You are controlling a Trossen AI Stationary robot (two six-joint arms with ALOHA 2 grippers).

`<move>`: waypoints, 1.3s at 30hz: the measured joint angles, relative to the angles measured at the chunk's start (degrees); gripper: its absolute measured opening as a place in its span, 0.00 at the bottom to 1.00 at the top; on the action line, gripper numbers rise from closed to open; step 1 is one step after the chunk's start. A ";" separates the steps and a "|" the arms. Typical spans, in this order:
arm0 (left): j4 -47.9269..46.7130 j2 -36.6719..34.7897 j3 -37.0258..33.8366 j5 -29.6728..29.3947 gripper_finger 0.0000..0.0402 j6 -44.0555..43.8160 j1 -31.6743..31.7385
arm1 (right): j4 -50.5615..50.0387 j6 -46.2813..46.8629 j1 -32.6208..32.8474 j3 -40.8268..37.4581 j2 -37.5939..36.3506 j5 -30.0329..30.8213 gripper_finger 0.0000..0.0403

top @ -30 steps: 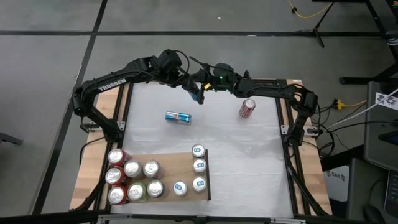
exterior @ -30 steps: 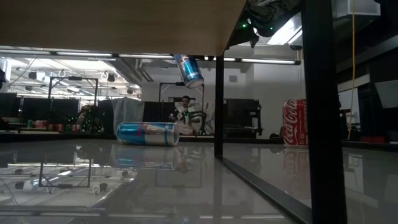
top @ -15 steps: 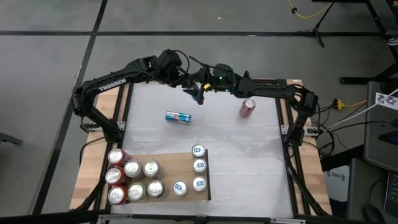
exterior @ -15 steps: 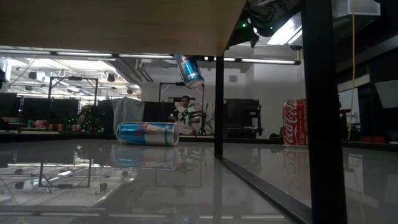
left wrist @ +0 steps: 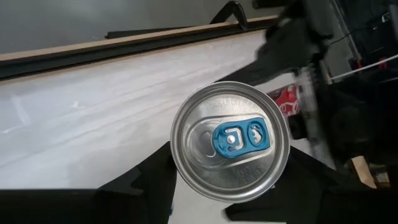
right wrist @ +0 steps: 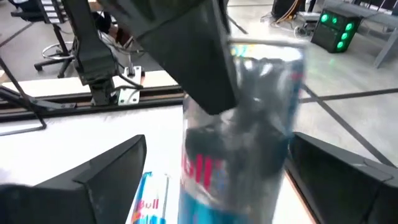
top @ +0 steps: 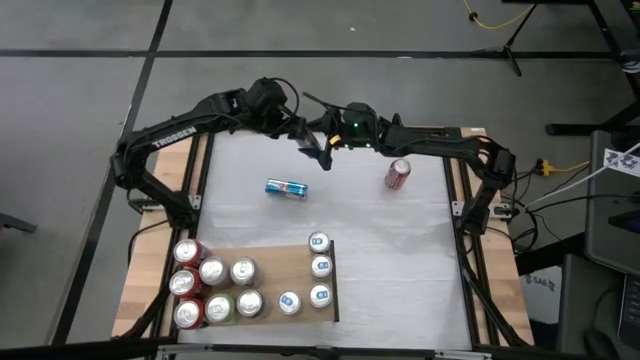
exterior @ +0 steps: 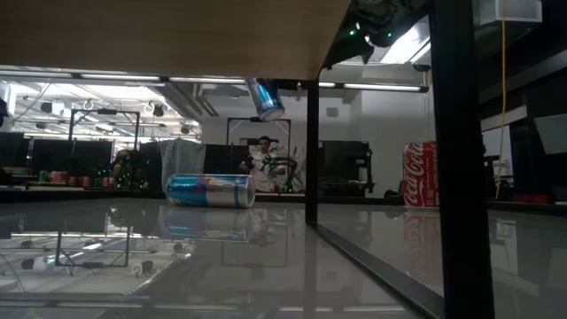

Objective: Place canned beverage on shelf
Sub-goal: Put the blue soda can on the shelf aligned with the other blue soda cans

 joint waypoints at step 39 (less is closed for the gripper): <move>-16.88 -10.07 0.02 -14.66 0.52 -25.63 -32.05 | -17.14 -7.37 0.02 0.00 -8.95 4.50 0.96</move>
